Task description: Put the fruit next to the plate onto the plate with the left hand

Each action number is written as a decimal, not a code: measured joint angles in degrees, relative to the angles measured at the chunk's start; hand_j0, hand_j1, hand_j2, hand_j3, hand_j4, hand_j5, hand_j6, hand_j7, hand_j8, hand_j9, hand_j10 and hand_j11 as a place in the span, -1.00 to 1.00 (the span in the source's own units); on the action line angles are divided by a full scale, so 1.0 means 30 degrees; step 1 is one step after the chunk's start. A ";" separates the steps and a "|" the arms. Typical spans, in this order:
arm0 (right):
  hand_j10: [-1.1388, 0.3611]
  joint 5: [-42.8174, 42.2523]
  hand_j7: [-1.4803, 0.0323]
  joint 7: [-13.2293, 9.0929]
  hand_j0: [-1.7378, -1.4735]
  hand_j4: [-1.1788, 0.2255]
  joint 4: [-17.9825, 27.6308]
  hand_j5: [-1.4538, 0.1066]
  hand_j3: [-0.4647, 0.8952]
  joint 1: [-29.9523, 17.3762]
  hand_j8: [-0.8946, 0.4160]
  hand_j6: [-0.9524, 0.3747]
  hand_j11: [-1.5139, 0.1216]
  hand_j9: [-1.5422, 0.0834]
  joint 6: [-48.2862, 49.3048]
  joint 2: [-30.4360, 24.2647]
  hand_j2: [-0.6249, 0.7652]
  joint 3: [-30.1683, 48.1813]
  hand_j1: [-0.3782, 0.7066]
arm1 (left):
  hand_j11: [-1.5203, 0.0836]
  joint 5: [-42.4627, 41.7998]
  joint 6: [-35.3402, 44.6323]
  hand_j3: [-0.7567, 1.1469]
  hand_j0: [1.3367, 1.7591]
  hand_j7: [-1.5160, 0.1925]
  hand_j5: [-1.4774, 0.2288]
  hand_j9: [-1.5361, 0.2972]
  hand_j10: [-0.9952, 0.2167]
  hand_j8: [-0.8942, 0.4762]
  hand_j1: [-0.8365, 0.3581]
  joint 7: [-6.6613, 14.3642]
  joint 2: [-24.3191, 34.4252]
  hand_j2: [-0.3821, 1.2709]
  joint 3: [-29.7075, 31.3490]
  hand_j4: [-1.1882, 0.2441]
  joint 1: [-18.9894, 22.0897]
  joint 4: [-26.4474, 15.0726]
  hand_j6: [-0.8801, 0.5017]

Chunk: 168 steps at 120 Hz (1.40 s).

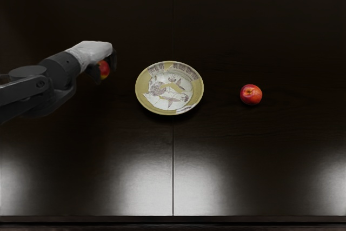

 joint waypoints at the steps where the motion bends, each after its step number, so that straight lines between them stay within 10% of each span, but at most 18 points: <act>1: 0.52 0.0000 0.96 0.0000 -0.40 0.68 0.0000 0.86 -0.32 0.0000 0.37 0.43 0.85 0.90 0.0000 0.0000 -0.10 0.0000 -0.95 | -0.31 -0.0048 0.0001 -0.20 0.50 -0.35 -0.43 -0.37 -0.35 -0.27 -0.19 -0.0001 -0.0057 -0.05 -0.0003 -0.30 -0.0056 0.0000 -0.39; 65: 0.52 0.0000 0.96 0.0000 -0.40 0.68 0.0001 0.86 -0.32 -0.0002 0.37 0.44 0.85 0.90 0.0000 0.0000 -0.10 0.0000 -0.95 | -0.29 -0.0680 0.0081 -0.20 0.51 -0.37 -0.46 -0.37 -0.38 -0.28 -0.19 0.0018 -0.5340 0.00 -0.0215 -0.28 -0.1221 0.0325 -0.37; 138: 0.52 0.0000 0.96 0.0000 -0.40 0.68 0.0001 0.86 -0.32 -0.0006 0.37 0.43 0.85 0.90 0.0000 0.0000 -0.10 0.0000 -0.95 | -0.22 0.0530 0.0773 -0.20 0.51 -0.27 -0.35 -0.29 -0.45 -0.36 -0.14 0.0018 -0.7449 -0.05 0.1454 -0.25 -0.0435 0.4551 -0.43; 168: 0.52 0.0000 0.96 0.0000 -0.40 0.68 0.0002 0.86 -0.32 -0.0005 0.36 0.43 0.85 0.90 0.0000 0.0000 -0.10 0.0000 -0.95 | 0.48 0.0516 0.1296 -0.20 0.52 0.39 0.33 0.31 0.23 0.03 0.55 0.0022 -0.7241 -0.38 0.1440 0.32 -0.0526 0.4339 -0.01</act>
